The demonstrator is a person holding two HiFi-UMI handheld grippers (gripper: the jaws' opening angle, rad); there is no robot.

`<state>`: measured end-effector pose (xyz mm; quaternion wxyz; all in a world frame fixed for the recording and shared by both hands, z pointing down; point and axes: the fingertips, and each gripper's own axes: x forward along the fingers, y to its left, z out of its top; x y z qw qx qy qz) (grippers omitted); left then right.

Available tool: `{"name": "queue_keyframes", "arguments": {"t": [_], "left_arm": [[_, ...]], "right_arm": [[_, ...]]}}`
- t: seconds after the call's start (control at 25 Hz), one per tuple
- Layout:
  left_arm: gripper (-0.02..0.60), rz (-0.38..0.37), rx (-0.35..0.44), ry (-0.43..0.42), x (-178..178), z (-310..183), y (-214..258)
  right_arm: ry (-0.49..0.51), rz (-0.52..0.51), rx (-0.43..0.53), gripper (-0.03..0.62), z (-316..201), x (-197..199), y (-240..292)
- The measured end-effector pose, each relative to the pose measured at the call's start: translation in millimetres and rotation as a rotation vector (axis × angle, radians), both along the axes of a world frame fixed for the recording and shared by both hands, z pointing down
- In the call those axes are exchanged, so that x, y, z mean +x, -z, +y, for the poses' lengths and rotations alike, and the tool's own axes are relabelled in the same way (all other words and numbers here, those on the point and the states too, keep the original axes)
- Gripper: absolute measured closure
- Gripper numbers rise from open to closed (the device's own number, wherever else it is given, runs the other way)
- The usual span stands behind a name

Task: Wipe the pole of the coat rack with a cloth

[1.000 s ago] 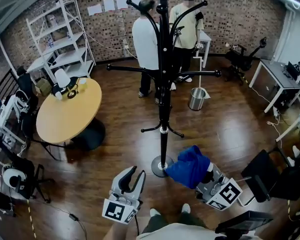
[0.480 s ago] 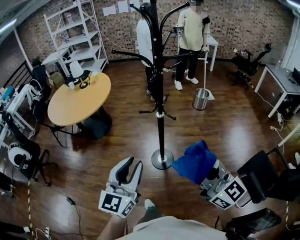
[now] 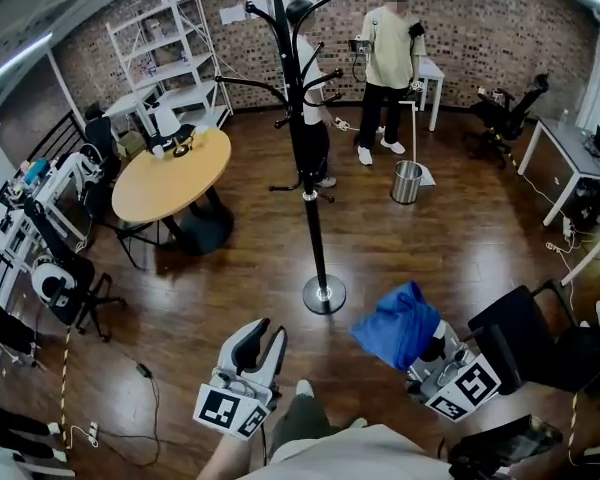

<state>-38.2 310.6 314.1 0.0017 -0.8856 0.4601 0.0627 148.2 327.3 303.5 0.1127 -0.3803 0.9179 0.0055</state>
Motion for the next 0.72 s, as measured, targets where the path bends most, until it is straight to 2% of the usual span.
{"name": "queue_keyframes", "arguments": {"t": [0.2,0.48,0.72], "left_arm": [[0.472,0.003,-0.007,0.0,11.3,1.0,-17.3],[0.472,0.014,0.019,-0.019,25.7,24.4,-6.1],[0.471,0.011,0.003,-0.05,44.3,51.3,-39.2]], "right_arm": [[0.005,-0.024,-0.015,0.493,-4.0,10.2,-19.1],[0.022,-0.012,-0.018,0.493,20.3,7.8,-12.9],[0.032,-0.034,-0.015,0.493,46.9,15.1,-38.7]]}}
